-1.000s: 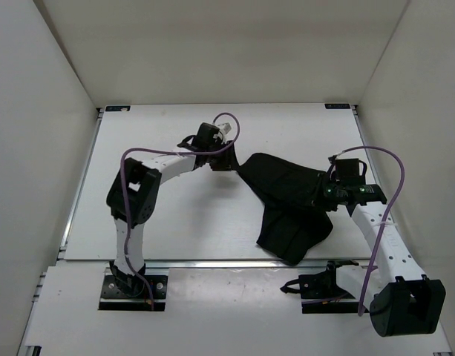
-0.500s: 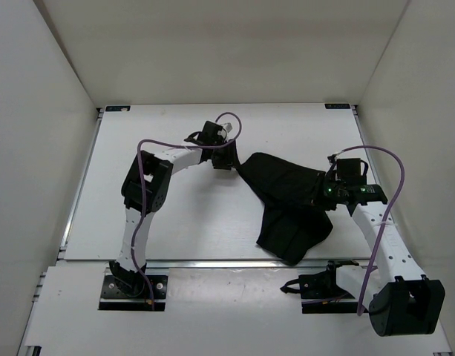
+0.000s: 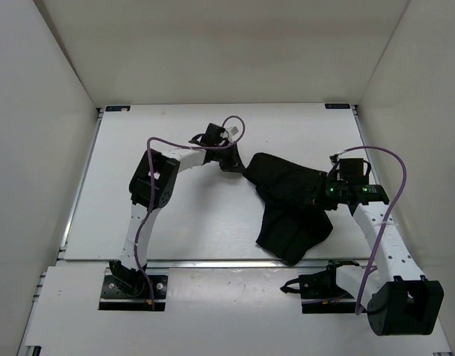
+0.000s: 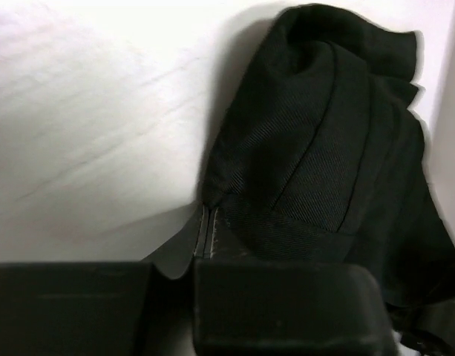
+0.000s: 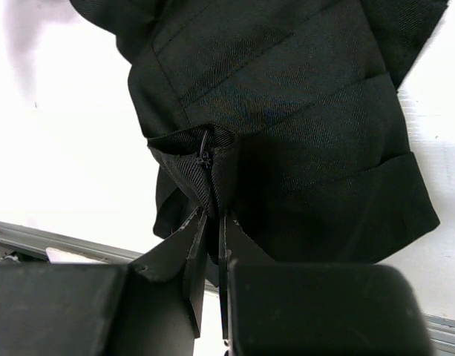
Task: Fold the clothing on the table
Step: Flatten the skirt out
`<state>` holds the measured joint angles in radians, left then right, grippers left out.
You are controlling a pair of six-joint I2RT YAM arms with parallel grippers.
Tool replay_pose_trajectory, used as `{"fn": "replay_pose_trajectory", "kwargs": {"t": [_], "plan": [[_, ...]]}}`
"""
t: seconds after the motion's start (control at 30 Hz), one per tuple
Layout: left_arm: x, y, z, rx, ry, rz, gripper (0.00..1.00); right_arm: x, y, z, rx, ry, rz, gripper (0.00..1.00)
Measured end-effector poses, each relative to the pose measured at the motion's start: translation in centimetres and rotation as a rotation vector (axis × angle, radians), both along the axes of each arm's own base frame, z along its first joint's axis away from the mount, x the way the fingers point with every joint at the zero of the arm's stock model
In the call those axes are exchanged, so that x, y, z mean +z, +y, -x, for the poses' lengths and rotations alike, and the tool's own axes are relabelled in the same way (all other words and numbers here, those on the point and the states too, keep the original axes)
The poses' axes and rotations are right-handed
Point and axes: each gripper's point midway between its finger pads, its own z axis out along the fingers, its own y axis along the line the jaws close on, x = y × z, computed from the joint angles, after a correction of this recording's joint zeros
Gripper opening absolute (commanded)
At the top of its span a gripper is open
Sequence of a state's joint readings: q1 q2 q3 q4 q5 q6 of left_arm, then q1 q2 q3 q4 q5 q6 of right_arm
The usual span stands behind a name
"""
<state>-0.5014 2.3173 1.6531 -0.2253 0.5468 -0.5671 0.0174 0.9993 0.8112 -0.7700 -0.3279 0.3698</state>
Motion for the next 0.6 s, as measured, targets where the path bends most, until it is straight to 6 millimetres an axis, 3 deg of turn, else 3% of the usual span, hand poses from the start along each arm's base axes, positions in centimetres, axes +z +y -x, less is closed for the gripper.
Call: {"fn": "replay_pose_trajectory", "kwargs": {"t": [0.2, 0.33, 0.47, 0.6], "plan": [[-0.1, 1.4, 2.6, 0.037, 0.092, 0.134, 0.0, 0.6, 0.2, 0.1, 0.007, -0.016, -0.013, 0.0], [2.3, 3.8, 3.1, 0.101, 0.103, 0.174, 0.0, 2.6, 0.3, -0.4, 0.01, -0.073, -0.023, 0.0], [9.6, 5.7, 2.9, 0.134, -0.011, 0.245, 0.0, 5.2, 0.8, -0.7, 0.032, -0.153, -0.047, 0.0], [19.9, 8.3, 3.8, 0.167, -0.198, 0.35, 0.0, 9.1, 1.6, -0.9, 0.071, -0.256, -0.062, 0.0]]}}
